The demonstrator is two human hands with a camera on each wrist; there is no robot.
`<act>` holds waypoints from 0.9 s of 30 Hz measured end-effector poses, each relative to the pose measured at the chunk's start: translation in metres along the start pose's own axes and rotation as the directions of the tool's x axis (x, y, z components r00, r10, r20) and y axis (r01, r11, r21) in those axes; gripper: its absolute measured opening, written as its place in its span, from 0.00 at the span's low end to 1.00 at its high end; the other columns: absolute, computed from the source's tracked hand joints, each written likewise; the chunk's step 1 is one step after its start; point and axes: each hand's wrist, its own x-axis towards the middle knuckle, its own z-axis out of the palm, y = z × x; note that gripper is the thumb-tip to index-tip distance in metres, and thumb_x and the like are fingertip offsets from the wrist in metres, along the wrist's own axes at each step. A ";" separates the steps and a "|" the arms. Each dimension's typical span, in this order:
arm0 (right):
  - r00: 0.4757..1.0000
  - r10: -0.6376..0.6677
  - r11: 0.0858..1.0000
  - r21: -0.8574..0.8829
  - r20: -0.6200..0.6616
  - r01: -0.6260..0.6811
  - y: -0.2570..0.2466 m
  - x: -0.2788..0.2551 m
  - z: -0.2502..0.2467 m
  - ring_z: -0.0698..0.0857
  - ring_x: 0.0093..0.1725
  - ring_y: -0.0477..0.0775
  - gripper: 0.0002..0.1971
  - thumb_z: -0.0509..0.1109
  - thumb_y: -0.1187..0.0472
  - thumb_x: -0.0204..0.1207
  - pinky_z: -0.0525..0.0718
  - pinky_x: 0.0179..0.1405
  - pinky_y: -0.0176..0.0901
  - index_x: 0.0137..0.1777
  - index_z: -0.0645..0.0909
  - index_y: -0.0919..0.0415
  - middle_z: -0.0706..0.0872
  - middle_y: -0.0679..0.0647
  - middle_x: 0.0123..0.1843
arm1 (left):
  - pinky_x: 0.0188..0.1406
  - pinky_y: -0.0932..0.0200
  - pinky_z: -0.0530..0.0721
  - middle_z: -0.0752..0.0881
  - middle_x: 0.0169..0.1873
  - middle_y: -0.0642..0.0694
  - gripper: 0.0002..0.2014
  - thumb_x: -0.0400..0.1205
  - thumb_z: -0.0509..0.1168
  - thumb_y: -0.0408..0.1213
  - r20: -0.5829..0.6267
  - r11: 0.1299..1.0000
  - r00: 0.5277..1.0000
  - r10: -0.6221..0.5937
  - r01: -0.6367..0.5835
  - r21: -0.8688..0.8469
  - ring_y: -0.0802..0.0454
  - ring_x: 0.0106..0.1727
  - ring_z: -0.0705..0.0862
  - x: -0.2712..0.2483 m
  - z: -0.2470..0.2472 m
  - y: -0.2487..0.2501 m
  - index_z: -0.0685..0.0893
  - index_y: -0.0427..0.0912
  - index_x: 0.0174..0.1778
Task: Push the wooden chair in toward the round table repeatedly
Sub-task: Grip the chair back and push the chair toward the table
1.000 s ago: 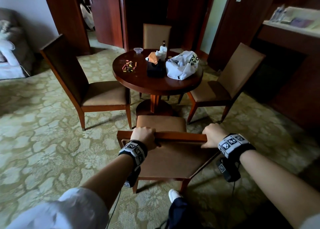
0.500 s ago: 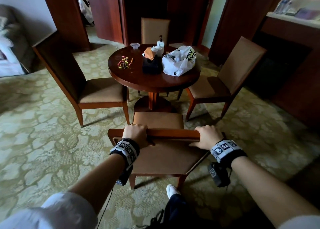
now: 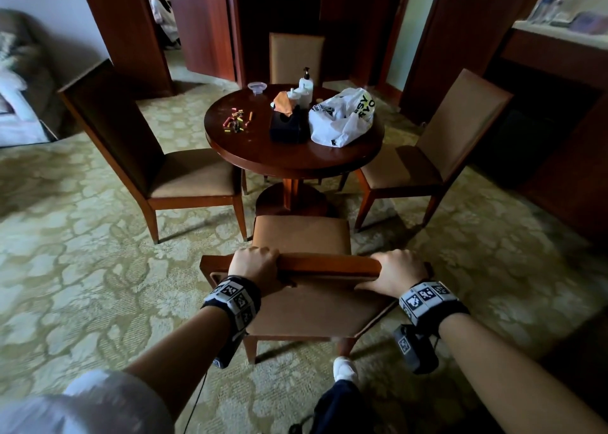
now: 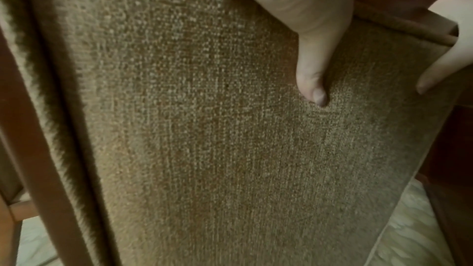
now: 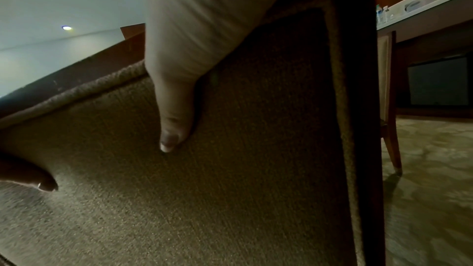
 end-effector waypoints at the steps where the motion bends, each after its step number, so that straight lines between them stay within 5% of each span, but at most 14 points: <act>1: 1.000 0.006 1.000 0.000 0.007 -0.006 0.000 0.001 -0.001 0.87 0.52 0.55 0.33 0.69 0.22 0.58 0.82 0.52 0.44 0.53 0.86 0.45 0.90 0.49 0.48 | 0.45 0.55 0.82 0.86 0.51 0.49 0.34 0.73 0.62 0.72 0.002 1.000 1.000 0.004 -0.004 -0.001 0.49 0.49 0.86 0.001 -0.002 0.000 0.79 0.46 0.59; 27: 0.987 0.155 0.987 -0.043 0.039 -0.153 0.054 0.071 -0.028 0.86 0.52 0.58 0.23 0.79 0.33 0.60 0.81 0.44 0.45 0.45 0.84 0.49 0.87 0.51 0.46 | 0.47 0.54 0.83 0.87 0.50 0.46 0.33 0.71 0.65 0.71 -0.010 0.997 1.000 0.008 -0.009 -0.071 0.46 0.50 0.87 0.089 -0.012 0.047 0.82 0.45 0.58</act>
